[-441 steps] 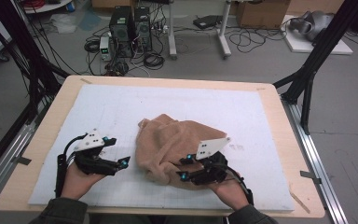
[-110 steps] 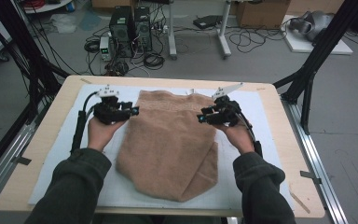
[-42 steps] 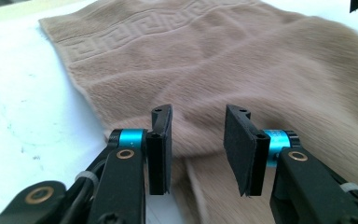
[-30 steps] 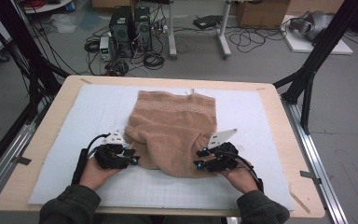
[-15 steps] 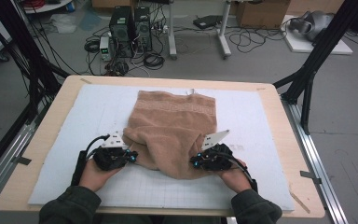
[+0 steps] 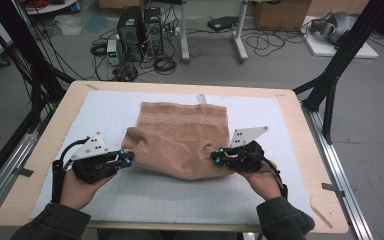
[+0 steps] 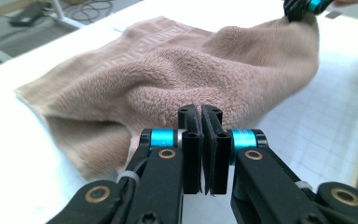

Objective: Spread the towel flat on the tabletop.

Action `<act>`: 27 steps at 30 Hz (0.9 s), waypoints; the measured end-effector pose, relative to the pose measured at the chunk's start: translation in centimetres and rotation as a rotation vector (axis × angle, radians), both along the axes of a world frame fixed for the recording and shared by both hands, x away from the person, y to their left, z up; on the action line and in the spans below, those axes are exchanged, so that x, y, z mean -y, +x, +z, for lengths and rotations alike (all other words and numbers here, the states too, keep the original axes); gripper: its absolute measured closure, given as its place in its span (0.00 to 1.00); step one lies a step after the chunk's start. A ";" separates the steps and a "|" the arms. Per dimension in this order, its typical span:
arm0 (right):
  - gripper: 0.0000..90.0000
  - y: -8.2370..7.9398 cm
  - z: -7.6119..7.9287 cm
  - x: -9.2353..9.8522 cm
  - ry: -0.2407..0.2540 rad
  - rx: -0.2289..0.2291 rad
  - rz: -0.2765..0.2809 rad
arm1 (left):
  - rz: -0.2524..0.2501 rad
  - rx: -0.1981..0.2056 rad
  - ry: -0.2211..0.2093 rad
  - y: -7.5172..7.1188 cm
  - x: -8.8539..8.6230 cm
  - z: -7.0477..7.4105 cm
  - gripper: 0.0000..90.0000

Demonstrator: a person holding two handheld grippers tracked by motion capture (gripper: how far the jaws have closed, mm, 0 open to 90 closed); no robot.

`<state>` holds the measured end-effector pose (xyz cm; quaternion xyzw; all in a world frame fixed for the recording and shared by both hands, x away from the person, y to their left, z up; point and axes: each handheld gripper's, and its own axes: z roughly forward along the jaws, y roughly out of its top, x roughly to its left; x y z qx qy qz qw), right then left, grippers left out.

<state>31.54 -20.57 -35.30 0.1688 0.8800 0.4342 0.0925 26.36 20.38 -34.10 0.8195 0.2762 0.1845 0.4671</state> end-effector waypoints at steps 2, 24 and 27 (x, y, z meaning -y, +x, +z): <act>0.95 0.9 -0.3 0.5 -0.010 -0.012 -0.037 | 0.020 -0.032 0.008 0.8 0.0 -1.0 0.96; 0.81 7.5 -4.3 1.6 -0.037 -0.142 -0.236 | 0.200 -0.172 -0.039 9.5 1.1 -6.1 0.75; 0.77 5.9 -3.2 2.5 0.000 -0.109 -0.208 | 0.173 -0.149 -0.029 7.9 0.3 -5.2 0.69</act>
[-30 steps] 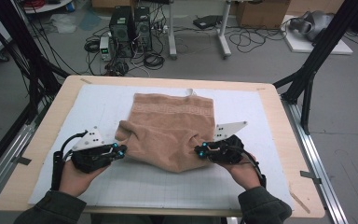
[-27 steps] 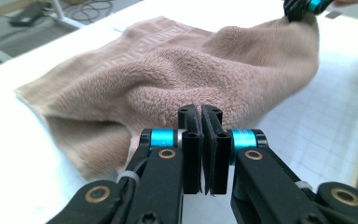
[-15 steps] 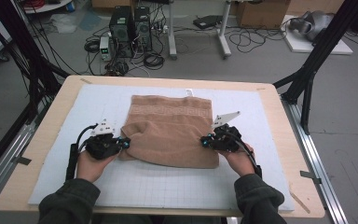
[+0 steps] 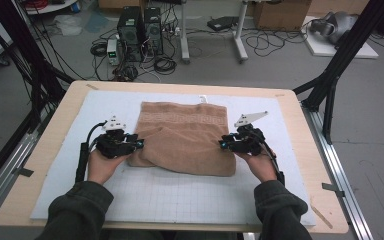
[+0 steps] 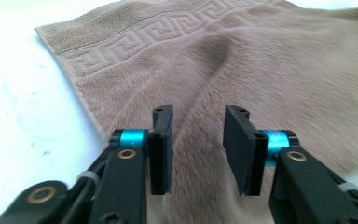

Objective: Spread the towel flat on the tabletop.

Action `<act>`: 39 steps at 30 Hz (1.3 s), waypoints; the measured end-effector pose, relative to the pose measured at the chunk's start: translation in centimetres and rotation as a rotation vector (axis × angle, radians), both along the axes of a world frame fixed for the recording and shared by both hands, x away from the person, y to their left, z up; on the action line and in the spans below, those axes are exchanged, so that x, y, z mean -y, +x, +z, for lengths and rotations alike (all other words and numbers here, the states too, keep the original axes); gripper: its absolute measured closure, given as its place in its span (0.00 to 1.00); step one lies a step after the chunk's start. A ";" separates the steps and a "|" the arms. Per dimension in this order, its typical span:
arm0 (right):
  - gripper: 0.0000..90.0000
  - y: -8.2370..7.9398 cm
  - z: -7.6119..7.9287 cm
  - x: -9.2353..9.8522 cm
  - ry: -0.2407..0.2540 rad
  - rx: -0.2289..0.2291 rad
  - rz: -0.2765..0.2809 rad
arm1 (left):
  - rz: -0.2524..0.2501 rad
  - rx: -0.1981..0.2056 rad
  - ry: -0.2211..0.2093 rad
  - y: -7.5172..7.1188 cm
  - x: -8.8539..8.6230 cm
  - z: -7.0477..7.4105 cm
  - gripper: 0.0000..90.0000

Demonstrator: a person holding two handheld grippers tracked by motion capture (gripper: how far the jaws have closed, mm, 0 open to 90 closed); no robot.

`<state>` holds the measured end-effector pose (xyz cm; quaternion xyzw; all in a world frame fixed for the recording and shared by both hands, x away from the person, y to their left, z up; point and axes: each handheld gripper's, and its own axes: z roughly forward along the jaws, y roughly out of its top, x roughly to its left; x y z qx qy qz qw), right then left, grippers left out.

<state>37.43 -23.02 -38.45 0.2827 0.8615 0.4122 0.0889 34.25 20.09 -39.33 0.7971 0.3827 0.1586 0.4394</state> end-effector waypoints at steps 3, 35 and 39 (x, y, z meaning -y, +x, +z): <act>0.76 -2.0 0.7 0.4 0.010 0.034 0.033 | -0.028 0.006 -0.014 -1.6 -0.5 0.4 0.68; 0.96 -4.3 -1.6 -2.6 -0.104 0.036 0.147 | -0.027 0.014 0.047 -2.8 0.7 -2.1 0.94; 0.96 -4.0 0.0 -2.1 -0.092 0.044 0.143 | -0.032 0.040 0.008 -2.8 0.4 -0.3 0.94</act>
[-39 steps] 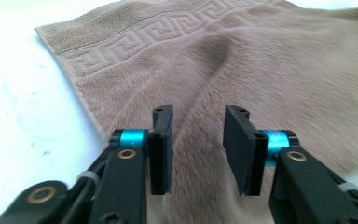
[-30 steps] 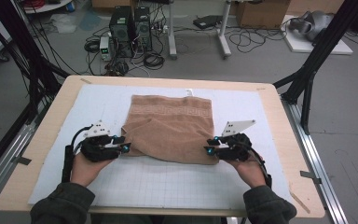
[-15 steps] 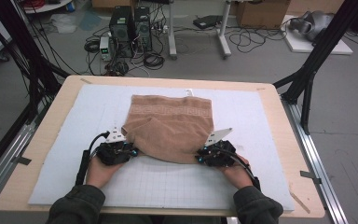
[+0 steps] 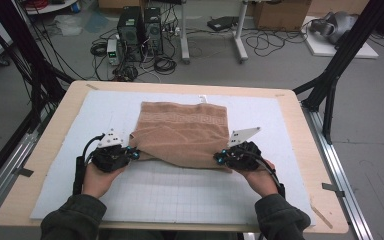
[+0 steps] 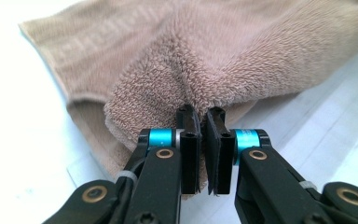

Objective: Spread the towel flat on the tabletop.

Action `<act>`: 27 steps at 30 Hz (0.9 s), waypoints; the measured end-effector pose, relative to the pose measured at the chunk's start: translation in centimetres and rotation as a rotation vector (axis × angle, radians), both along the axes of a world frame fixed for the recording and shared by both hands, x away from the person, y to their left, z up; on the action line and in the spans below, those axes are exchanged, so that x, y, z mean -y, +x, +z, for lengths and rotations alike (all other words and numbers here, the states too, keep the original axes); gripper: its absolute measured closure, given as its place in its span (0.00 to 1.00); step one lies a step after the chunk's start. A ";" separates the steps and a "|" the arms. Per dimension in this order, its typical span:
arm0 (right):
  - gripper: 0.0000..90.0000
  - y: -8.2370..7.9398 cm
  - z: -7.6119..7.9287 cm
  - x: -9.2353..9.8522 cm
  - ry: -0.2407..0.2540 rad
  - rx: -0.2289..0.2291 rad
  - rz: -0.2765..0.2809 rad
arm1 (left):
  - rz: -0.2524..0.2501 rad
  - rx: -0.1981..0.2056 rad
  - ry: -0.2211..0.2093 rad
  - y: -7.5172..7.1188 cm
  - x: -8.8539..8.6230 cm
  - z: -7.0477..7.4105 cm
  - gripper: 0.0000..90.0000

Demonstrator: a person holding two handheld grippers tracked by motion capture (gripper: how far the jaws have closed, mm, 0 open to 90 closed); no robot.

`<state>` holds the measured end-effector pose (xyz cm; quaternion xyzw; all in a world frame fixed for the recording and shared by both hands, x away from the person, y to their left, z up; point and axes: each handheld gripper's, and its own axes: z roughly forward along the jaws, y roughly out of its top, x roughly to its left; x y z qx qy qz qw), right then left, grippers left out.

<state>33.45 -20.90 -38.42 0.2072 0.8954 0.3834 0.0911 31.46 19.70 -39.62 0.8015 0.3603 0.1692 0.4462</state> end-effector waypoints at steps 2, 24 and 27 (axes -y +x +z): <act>0.96 0.2 0.7 0.2 0.005 0.020 -0.006 | -0.002 0.025 -0.007 0.0 0.0 1.1 0.94; 0.96 -0.9 7.5 0.2 0.093 0.141 0.017 | 0.009 0.112 -0.056 0.8 -1.0 7.6 0.94; 0.96 0.3 6.1 -0.4 0.029 0.113 -0.004 | 0.019 0.063 -0.015 2.1 -0.5 5.9 0.94</act>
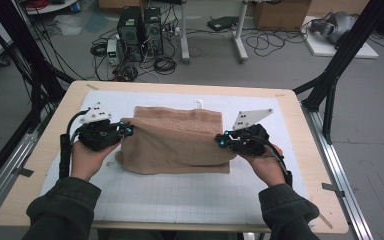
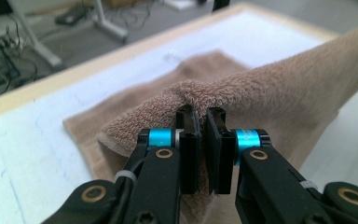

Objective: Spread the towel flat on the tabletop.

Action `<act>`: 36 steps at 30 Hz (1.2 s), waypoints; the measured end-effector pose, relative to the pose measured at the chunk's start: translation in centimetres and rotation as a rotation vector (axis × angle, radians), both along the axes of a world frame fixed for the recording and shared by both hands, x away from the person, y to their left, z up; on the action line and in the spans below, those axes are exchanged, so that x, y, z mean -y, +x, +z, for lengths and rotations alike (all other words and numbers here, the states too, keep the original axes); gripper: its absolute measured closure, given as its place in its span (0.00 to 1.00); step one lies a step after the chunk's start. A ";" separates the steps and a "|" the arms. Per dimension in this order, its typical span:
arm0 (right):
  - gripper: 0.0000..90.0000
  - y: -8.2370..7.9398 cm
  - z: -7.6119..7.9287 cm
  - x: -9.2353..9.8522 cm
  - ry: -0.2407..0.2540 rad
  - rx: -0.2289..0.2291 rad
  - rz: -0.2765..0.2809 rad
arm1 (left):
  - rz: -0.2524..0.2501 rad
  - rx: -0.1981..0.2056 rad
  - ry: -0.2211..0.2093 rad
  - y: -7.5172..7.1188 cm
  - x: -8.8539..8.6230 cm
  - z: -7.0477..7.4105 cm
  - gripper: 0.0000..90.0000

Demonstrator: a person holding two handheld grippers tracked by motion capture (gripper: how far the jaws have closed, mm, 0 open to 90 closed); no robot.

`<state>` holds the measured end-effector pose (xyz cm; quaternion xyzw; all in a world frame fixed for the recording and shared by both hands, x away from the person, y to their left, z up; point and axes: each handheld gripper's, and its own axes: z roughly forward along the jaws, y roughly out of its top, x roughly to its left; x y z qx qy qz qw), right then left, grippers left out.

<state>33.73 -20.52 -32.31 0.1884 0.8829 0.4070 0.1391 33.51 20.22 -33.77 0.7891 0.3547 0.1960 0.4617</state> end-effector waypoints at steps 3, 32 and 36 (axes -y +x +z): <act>0.95 1.8 -2.3 -0.3 -0.014 -0.054 -0.045 | 0.015 -0.054 0.038 1.5 0.5 -2.1 0.93; 0.78 0.5 -4.9 0.4 0.059 -0.126 0.044 | -0.057 -0.156 0.028 -0.9 -1.8 -6.3 0.70; 0.72 1.2 -7.3 -1.1 -0.015 -0.164 0.045 | -0.065 -0.214 0.072 -0.2 -0.7 -8.2 0.69</act>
